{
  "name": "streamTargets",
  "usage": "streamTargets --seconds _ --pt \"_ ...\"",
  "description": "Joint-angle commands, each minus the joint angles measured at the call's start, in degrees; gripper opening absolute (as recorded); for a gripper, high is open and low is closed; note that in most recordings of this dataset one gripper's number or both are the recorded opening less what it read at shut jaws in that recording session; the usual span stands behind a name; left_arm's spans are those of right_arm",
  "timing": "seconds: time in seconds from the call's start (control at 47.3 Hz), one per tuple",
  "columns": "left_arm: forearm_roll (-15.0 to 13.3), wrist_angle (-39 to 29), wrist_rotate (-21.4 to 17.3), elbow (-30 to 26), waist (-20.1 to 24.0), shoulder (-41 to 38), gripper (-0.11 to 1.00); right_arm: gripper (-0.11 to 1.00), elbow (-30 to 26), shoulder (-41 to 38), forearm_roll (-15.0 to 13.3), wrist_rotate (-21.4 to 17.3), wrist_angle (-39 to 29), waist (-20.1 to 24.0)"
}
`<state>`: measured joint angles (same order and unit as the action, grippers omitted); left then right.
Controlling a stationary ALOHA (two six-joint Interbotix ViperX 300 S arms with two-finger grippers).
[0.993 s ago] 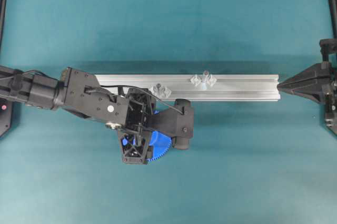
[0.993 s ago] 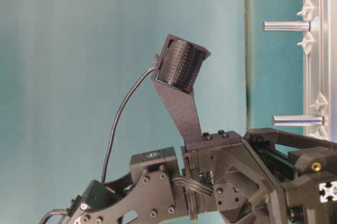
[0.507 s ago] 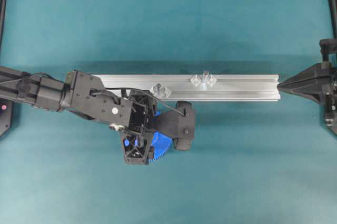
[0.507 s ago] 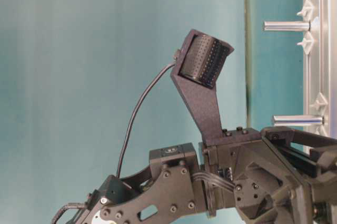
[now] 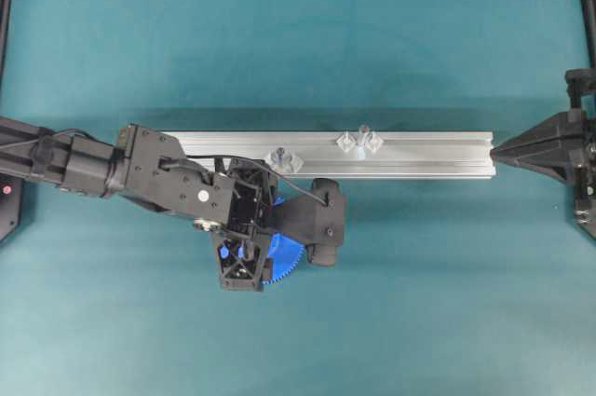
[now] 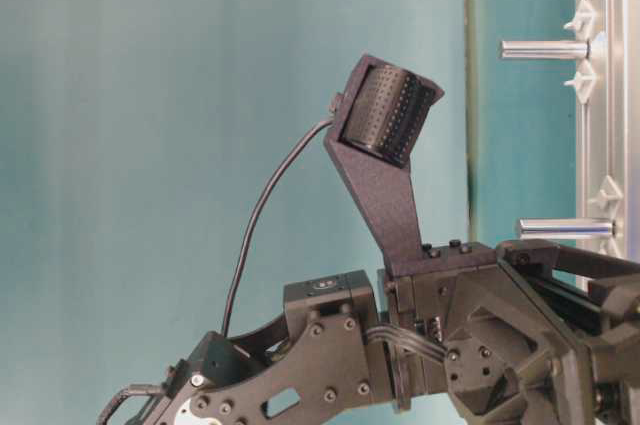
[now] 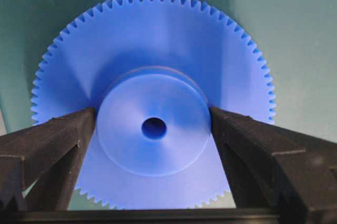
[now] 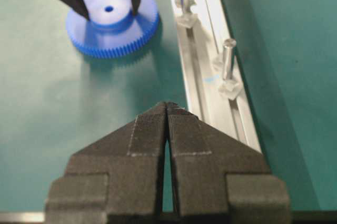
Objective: Find the location of the shaft and insert the large gear.
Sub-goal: 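Close the left gripper fingers around the blue gear's hub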
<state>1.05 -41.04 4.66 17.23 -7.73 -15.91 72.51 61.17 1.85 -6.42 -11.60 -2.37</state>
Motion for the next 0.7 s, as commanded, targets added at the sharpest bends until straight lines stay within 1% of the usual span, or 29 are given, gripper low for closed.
streamTargets --seconds 0.0,0.127,0.676 --pt "0.18 -0.62 -0.09 -0.79 0.00 0.62 0.89 0.00 -0.53 -0.26 0.09 -0.53 0.35 -0.09" --pt "0.18 -2.29 0.00 -0.79 0.00 0.97 0.70 0.00 -0.62 -0.35 0.09 -0.53 0.35 -0.09" --pt "0.18 -2.64 -0.35 -0.88 0.00 1.14 0.70 0.00 -0.62 -0.26 0.09 -0.53 0.35 -0.18"
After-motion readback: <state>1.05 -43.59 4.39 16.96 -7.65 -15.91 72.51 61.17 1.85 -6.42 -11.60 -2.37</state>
